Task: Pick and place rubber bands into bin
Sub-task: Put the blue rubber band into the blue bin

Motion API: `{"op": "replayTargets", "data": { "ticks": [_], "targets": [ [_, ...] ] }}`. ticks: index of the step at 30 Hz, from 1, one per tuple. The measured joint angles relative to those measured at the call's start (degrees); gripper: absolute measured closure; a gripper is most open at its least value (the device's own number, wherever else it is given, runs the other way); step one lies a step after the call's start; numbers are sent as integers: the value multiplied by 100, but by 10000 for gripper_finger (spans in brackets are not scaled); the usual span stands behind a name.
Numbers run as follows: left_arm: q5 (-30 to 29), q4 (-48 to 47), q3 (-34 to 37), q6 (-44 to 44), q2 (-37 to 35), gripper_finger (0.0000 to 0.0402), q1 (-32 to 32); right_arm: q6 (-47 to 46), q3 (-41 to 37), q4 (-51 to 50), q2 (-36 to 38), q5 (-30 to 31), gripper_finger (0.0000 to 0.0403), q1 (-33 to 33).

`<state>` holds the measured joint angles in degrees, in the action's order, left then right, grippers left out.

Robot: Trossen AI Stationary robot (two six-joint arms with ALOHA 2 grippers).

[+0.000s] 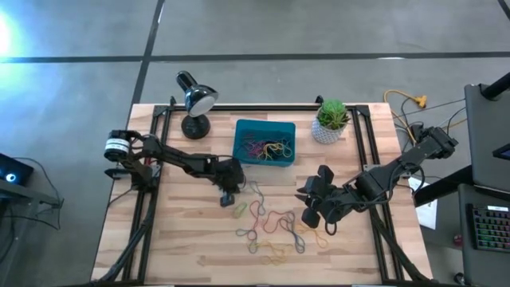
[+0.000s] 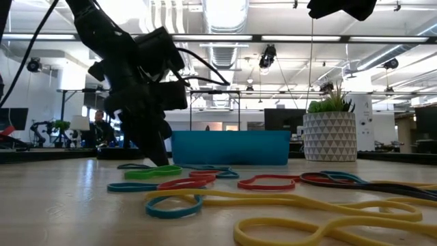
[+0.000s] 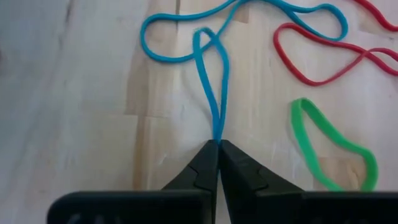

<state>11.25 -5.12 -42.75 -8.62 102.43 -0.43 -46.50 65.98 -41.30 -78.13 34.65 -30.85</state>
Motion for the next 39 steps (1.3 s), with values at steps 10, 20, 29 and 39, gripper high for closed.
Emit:
{"op": "replayTargets", "data": {
  "ticks": [10, 20, 29, 39],
  "targets": [
    [24, -92, -173, -2, -699, 401, 51, -2, 0, 6, 0, -1, 333, 0],
    [-40, -85, -484, -22, -1821, 401, 61, 0, -2, 13, -4, -3, 337, 2],
    [-720, 22, -798, 49, -2424, 401, 20, 10, -2, 11, -4, -4, 341, 2],
    [-2042, 63, -1317, 609, -2402, 401, -285, 15, -15, 2, -4, -2, 337, 4]
  ]
}}
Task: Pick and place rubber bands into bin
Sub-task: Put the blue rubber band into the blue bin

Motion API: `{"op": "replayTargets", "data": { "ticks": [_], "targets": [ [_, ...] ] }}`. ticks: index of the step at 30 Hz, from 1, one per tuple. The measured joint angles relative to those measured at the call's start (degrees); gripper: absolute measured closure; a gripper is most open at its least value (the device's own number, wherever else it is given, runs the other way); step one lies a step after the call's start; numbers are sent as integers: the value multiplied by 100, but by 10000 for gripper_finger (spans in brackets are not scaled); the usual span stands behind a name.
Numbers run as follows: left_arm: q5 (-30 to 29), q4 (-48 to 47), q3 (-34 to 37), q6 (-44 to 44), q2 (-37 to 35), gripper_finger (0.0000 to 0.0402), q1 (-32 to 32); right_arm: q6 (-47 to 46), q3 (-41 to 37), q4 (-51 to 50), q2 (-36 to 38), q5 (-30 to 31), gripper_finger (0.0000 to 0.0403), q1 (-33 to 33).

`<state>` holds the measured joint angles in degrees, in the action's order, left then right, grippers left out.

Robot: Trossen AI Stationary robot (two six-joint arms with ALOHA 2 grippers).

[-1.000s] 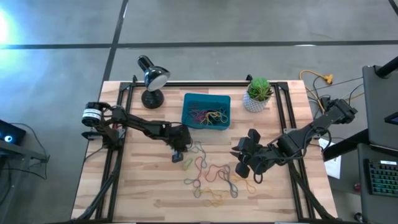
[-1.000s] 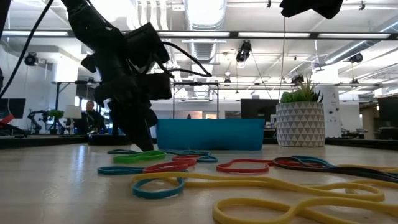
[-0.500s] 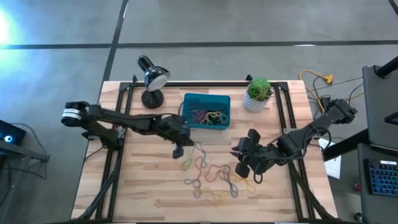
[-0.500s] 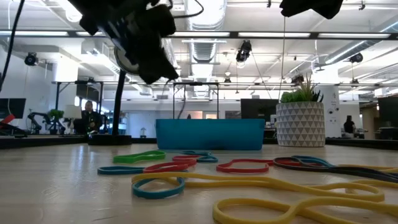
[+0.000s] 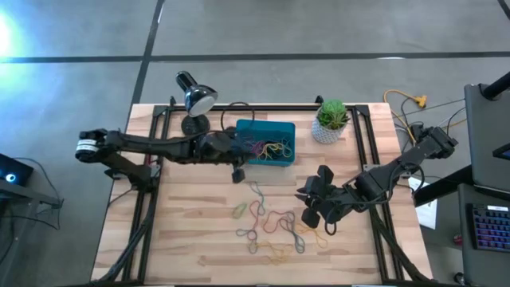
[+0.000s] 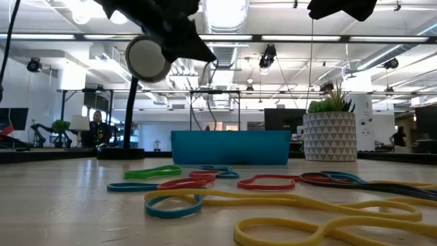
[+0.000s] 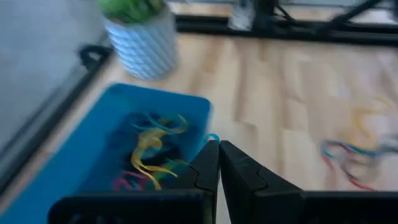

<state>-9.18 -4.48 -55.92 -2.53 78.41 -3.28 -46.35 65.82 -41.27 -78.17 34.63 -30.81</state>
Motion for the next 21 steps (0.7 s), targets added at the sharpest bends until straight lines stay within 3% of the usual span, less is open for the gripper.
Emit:
{"op": "replayTargets", "data": {
  "ticks": [4, 21],
  "targets": [
    [-328, 86, -144, 174, 135, 401, -235, 3, 0, 2, 0, 0, 341, 0],
    [-330, 92, -457, 302, 1062, 401, -982, -5, -42, 3, 0, 2, 342, 7]
  ]
}}
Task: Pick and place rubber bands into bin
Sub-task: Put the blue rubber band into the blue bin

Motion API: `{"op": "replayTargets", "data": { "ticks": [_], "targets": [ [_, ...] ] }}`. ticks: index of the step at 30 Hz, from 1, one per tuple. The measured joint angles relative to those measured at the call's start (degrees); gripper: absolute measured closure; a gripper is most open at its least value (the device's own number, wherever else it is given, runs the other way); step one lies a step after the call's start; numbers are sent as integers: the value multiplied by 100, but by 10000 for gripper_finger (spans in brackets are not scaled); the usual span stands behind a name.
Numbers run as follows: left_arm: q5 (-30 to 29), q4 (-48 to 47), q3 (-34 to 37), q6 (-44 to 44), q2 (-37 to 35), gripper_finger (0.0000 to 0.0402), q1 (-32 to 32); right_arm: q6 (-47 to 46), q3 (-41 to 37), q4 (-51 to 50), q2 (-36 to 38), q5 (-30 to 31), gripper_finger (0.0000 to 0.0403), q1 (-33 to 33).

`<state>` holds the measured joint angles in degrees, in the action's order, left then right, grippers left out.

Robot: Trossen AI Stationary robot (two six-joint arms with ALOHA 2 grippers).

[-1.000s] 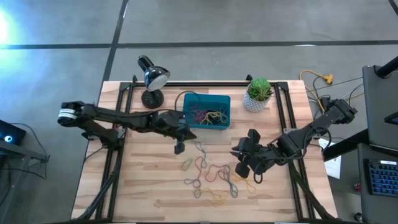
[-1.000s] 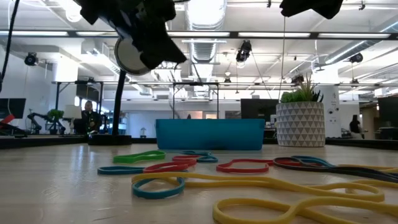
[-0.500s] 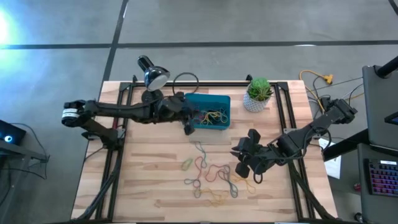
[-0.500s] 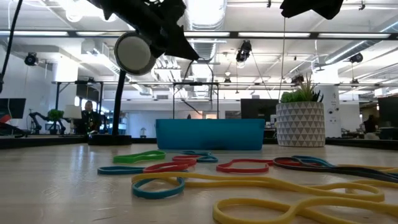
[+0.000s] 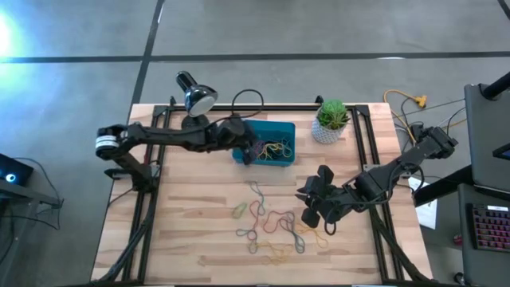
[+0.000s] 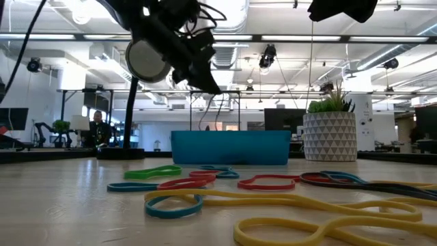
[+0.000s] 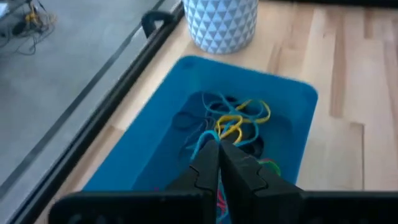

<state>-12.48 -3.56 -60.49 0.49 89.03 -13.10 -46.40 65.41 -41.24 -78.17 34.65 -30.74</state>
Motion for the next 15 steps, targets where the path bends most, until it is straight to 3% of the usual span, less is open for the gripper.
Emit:
{"op": "replayTargets", "data": {
  "ticks": [15],
  "targets": [
    [23, 10, 9, -4, 155, 401, -7, -12, 0, 19, 2, -2, 344, 0]
  ]
}}
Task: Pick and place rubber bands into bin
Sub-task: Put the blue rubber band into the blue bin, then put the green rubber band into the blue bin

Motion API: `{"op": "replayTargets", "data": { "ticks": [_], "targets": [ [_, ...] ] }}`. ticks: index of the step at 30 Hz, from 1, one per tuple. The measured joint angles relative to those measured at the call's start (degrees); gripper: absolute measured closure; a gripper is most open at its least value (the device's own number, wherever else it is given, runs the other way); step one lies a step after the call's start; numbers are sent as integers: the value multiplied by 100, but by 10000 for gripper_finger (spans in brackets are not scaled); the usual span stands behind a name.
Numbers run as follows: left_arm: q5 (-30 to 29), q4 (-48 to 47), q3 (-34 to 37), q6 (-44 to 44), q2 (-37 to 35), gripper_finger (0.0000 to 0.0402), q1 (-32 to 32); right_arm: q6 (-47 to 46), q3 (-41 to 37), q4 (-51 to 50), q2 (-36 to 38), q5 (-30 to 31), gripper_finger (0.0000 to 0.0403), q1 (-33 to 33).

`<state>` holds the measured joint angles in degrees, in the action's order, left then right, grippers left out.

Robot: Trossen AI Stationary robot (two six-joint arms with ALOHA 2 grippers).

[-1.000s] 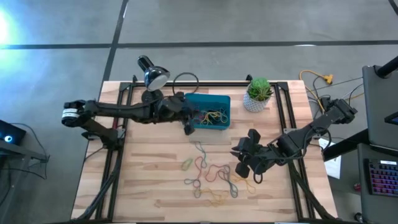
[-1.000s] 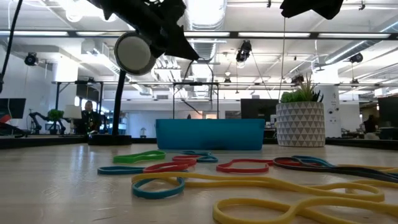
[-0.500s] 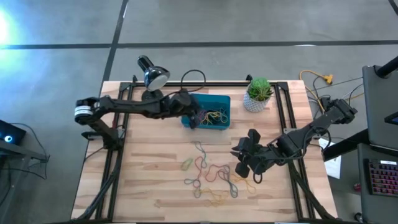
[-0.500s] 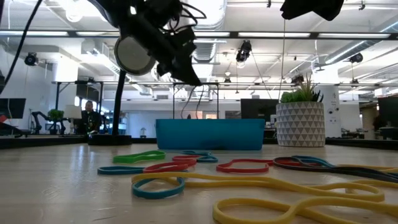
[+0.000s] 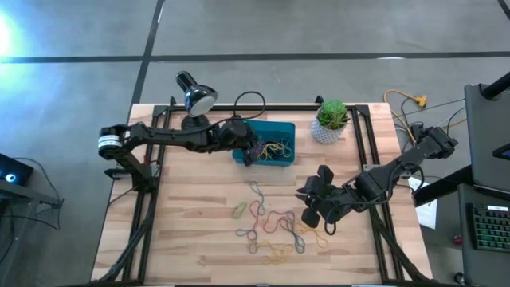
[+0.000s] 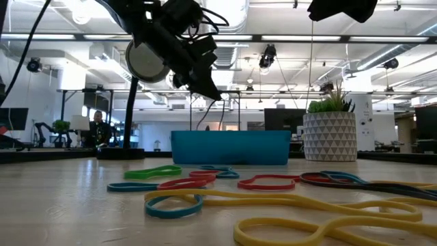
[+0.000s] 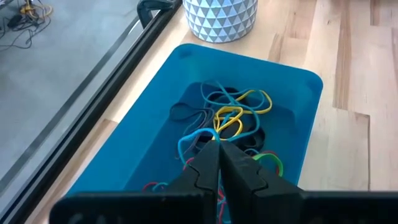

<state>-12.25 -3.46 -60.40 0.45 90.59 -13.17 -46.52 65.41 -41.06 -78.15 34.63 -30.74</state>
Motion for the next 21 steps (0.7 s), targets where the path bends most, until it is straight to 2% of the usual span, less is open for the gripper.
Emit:
{"op": "replayTargets", "data": {
  "ticks": [4, 14, 16, 21],
  "targets": [
    [138, 4, 0, 52, 0, 388, 0, 2, 0, 0, 0, 2, 342, 0],
    [266, -31, 2, -76, -35, 284, 4, 2, 0, 0, 0, 0, 343, 0],
    [668, -104, 2, -243, -93, 273, 26, 2, -3, 5, 0, 1, 344, 0],
    [2606, -694, 29, -308, -272, 267, 177, -103, -233, 11, 7, -5, 341, 0]
  ]
}}
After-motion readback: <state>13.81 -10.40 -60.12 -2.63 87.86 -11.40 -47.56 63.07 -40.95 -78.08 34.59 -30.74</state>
